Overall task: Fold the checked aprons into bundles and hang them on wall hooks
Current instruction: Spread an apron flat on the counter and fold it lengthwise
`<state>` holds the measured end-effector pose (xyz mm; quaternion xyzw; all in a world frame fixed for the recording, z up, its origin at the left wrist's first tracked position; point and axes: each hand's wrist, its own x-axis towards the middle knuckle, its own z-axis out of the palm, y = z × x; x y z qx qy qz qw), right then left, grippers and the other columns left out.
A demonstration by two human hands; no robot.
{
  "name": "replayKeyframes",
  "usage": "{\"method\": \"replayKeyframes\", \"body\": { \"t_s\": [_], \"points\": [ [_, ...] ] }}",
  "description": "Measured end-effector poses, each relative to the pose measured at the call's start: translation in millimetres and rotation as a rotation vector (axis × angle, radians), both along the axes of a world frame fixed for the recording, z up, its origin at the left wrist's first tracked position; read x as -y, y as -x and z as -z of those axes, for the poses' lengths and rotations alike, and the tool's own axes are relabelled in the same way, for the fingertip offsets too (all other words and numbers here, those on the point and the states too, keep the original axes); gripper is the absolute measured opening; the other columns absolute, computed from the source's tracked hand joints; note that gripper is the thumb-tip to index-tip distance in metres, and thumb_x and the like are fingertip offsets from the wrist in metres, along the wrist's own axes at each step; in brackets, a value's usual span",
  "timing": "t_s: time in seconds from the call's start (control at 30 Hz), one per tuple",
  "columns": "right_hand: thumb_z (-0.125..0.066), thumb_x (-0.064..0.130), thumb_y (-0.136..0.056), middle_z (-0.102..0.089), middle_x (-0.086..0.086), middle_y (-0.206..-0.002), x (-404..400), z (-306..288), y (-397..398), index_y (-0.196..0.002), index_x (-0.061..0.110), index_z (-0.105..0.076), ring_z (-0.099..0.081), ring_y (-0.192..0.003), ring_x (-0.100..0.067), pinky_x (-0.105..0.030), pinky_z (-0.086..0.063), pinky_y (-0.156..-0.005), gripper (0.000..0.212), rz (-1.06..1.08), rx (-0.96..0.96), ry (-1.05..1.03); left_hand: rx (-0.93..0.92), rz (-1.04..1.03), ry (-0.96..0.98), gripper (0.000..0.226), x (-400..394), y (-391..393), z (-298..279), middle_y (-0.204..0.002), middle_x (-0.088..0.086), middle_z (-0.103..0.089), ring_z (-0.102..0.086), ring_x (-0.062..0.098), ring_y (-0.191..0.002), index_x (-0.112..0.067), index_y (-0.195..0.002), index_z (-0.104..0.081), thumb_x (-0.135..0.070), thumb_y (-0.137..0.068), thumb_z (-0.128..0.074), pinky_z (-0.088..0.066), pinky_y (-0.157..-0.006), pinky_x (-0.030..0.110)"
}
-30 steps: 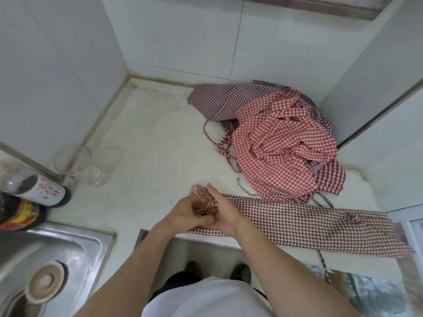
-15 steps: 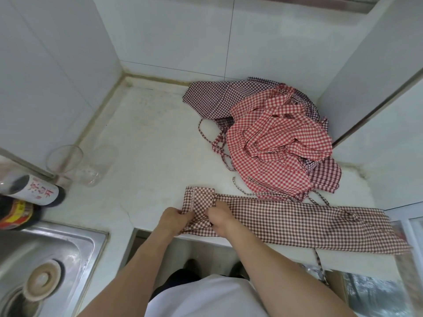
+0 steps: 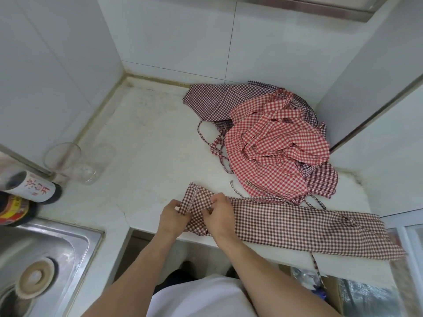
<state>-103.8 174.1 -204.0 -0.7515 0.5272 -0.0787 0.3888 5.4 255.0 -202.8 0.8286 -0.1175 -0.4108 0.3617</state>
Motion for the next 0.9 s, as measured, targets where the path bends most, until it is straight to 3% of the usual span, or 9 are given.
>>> {"method": "replayKeyframes", "body": {
  "t_s": [0.03,0.13,0.27,0.4,0.5,0.57,0.7,0.8,0.9],
  "points": [
    [-0.071,0.027,-0.089,-0.059,0.003,-0.108,-1,-1,0,-0.112,0.015,-0.058,-0.06,-0.095,-0.013,-0.018,-0.047,-0.079,0.029,0.003,0.041,-0.081,0.056,0.038,0.013,0.023,1,2,-3,-0.098,0.011,-0.068,-0.068,0.023,-0.08,-0.01,-0.108,-0.055,-0.011,-0.088,-0.067,-0.058,-0.06,0.032],
    [-0.063,0.052,-0.091,-0.063,0.007,-0.106,-3,-11,2,-0.118,0.014,-0.059,-0.061,-0.097,-0.009,-0.011,-0.044,-0.074,0.047,0.06,0.167,-0.417,0.141,0.147,0.059,0.02,5,11,-5,-0.084,0.005,-0.071,-0.07,0.02,-0.073,-0.016,-0.102,-0.058,-0.02,-0.086,-0.07,-0.06,-0.066,0.039],
    [-0.069,0.05,-0.086,-0.068,0.009,-0.101,8,-18,10,-0.104,0.023,-0.061,-0.065,-0.091,-0.006,-0.024,-0.054,-0.084,0.034,0.2,0.319,-0.644,0.149,0.371,0.137,0.031,11,31,-14,-0.09,-0.011,-0.065,-0.063,0.002,-0.079,-0.023,-0.109,-0.057,-0.018,-0.082,-0.073,-0.051,-0.064,0.013],
    [-0.057,0.022,-0.095,-0.068,-0.01,-0.107,25,-8,23,-0.109,0.008,-0.06,-0.067,-0.095,-0.021,-0.034,-0.056,-0.081,0.02,0.335,0.281,-0.621,-0.126,0.465,0.132,0.029,17,44,-19,-0.104,-0.006,-0.069,-0.064,0.006,-0.093,-0.022,-0.111,-0.064,-0.026,-0.084,-0.075,-0.05,-0.078,0.017],
    [-0.05,0.012,-0.097,-0.06,-0.011,-0.128,32,-3,33,-0.133,0.005,-0.049,-0.06,-0.113,-0.027,-0.046,-0.052,-0.1,0.036,0.394,0.248,-0.671,-0.063,0.339,-0.041,0.029,22,44,-16,-0.106,-0.002,-0.065,-0.062,0.016,-0.101,-0.014,-0.114,-0.058,-0.035,-0.094,-0.061,-0.047,-0.082,0.026],
    [-0.05,0.01,-0.097,-0.058,-0.01,-0.13,34,-1,39,-0.136,0.007,-0.047,-0.058,-0.118,-0.028,-0.049,-0.049,-0.103,0.039,0.413,0.267,-0.689,-0.049,0.342,-0.19,0.034,25,44,-14,-0.101,0.003,-0.066,-0.064,0.022,-0.096,-0.007,-0.11,-0.057,-0.039,-0.096,-0.055,-0.051,-0.078,0.033],
    [-0.05,0.005,-0.095,-0.063,-0.003,-0.108,37,-1,50,-0.107,0.016,-0.056,-0.062,-0.102,-0.023,-0.046,-0.054,-0.097,0.018,0.446,0.309,-0.636,-0.335,0.152,-0.162,0.041,31,56,-8,-0.099,0.017,-0.072,-0.073,0.027,-0.081,0.003,-0.104,-0.065,-0.036,-0.093,-0.063,-0.062,-0.077,0.039],
    [-0.053,0.008,-0.093,-0.065,-0.005,-0.113,39,-2,55,-0.115,0.009,-0.06,-0.063,-0.105,-0.023,-0.044,-0.053,-0.098,0.023,0.399,0.279,-0.571,-0.353,0.062,-0.134,0.032,36,65,-3,-0.087,0.016,-0.07,-0.069,0.026,-0.068,0.005,-0.094,-0.063,-0.026,-0.091,-0.07,-0.061,-0.069,0.033],
    [-0.058,0.02,-0.095,-0.062,-0.002,-0.11,43,0,63,-0.108,0.007,-0.057,-0.061,-0.105,-0.021,-0.032,-0.05,-0.092,0.019,0.23,0.107,-0.453,-0.296,0.062,-0.131,0.024,38,72,3,-0.075,0.012,-0.063,-0.06,0.021,-0.058,-0.001,-0.084,-0.059,-0.022,-0.091,-0.069,-0.055,-0.055,0.026]
  ]
}}
